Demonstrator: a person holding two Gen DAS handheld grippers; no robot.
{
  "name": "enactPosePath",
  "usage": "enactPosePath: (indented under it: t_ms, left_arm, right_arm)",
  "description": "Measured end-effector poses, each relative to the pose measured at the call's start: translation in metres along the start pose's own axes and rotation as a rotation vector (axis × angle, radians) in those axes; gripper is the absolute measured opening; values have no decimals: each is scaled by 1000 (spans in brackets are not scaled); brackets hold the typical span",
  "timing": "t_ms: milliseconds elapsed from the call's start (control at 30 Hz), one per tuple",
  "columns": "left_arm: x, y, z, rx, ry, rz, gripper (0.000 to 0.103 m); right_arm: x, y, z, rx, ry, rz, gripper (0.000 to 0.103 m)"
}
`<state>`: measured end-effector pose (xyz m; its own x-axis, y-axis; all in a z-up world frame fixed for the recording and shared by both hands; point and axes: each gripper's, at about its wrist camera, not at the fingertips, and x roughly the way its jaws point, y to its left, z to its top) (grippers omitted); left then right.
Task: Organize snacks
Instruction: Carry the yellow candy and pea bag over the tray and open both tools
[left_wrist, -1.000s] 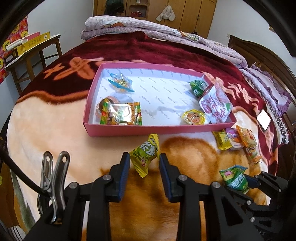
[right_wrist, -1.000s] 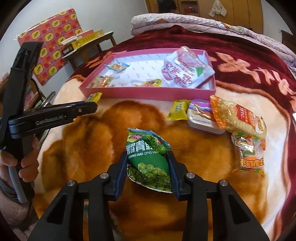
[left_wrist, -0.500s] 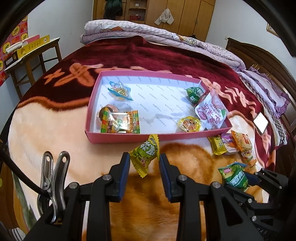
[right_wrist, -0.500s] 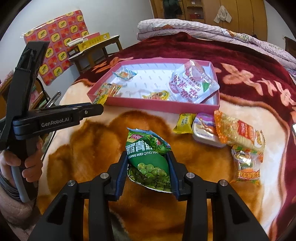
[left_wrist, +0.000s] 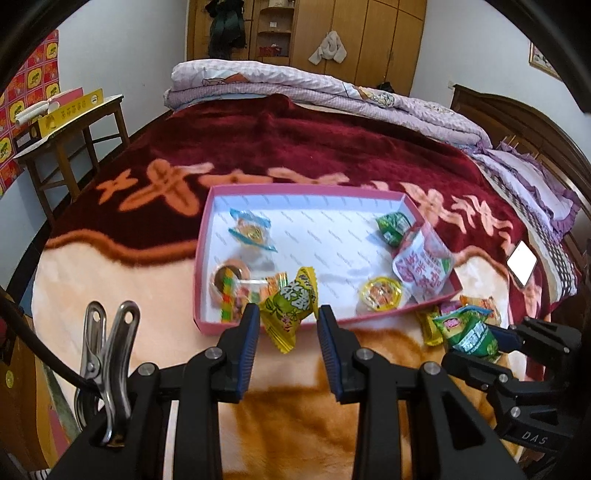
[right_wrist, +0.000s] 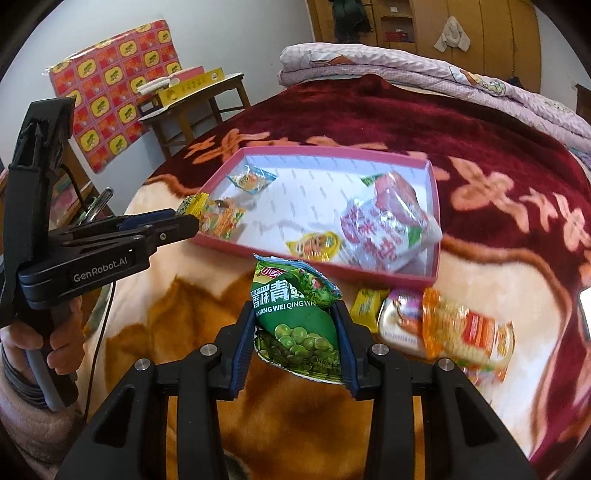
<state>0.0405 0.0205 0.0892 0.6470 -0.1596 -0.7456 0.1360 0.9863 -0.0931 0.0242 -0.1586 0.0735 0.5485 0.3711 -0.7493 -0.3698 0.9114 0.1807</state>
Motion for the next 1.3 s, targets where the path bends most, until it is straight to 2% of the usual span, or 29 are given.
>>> enactPosePath:
  t_ms: [300,700,1033,1300]
  left_arm:
    - [-10,-1,21,17,-43,19,34]
    - [1,-18,34,57,-47,-2,34]
    - [26,-19,54,46,-36,-13,34]
    - [63,-16,58,20,9,-15,34]
  right_arm:
    - [-3,-2,25,-19,-43,-12,41]
    - [1,-14,42,9,-71,-35,41]
    - [7,-29,62,58,-121,-24,41]
    - [30,-35,66,86,-109,-11,41]
